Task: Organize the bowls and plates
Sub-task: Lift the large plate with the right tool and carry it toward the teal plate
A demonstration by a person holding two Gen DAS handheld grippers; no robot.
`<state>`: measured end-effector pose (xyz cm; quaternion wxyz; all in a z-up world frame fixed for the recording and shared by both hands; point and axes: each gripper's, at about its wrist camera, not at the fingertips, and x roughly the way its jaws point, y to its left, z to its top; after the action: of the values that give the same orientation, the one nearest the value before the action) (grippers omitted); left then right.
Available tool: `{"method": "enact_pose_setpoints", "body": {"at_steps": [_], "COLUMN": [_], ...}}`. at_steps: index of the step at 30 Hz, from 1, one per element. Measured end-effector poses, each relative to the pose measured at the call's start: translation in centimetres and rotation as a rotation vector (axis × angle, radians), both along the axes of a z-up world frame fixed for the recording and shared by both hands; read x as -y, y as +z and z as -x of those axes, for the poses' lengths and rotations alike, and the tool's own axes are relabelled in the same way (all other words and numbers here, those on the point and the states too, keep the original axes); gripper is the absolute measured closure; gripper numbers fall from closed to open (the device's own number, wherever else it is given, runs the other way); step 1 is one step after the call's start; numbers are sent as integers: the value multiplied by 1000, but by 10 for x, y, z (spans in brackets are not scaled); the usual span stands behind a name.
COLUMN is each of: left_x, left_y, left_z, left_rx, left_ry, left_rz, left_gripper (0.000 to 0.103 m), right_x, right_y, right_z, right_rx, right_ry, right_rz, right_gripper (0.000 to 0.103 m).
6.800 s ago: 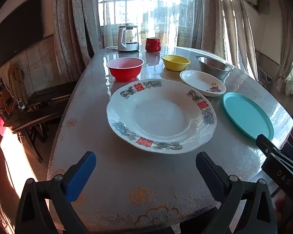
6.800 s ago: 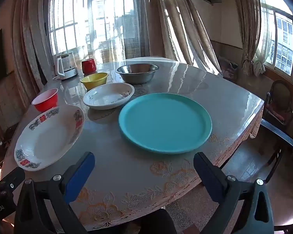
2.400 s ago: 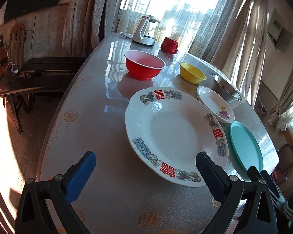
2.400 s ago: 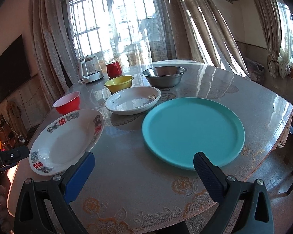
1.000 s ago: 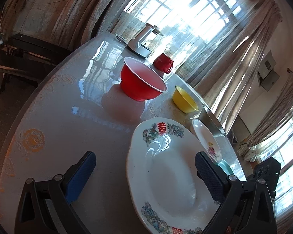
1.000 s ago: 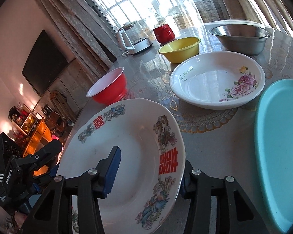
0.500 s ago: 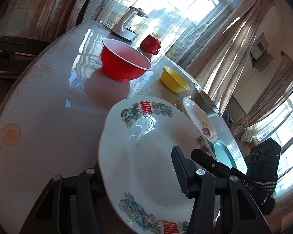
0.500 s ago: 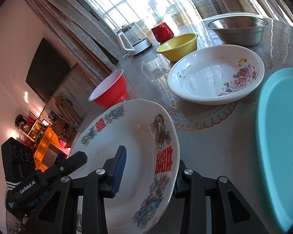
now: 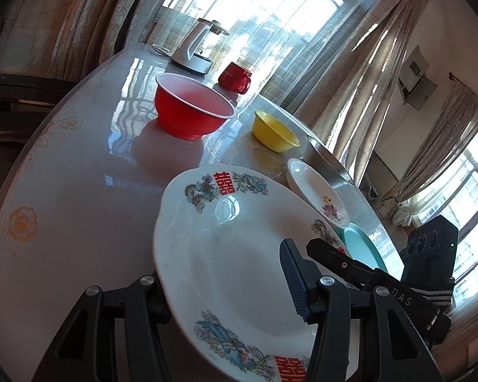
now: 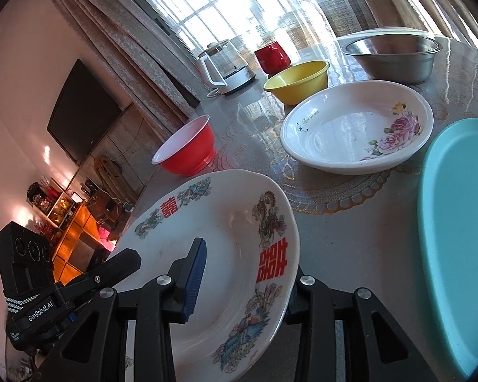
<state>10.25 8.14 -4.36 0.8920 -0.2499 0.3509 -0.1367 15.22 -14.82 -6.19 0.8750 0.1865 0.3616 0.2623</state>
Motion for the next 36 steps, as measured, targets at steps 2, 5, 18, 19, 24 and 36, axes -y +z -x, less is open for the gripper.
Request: {"method": "enact_pose_setpoints", "body": {"at_steps": [2,5,18,19,24,36], "left_x": [1,3,20,22,28,55], "left_y": [0,-1,4,5,7,12], "left_z": [-1,-1,7,8,11,19], "left_rx": [-5,-5,46,52,79,118], "left_ry": [7,10,-79,-85,-111,-150], "left_rz": [-13,-26,-90,-100,-118,-229], "left_gripper": [48,51,54,54,54,55], "right_x": [-1,-3,-3,-2,1,14], "right_y": [1,2,7,6,9,21], "right_z": [1,2,28,29,37,54], "right_rx": [7,11,90,86,95,111], "right_ry": [4,9,-16,-18,-32,-65], "right_rz": [5,11,176,177,190,204], "right_gripper": [66,68,72,72,72,73]}}
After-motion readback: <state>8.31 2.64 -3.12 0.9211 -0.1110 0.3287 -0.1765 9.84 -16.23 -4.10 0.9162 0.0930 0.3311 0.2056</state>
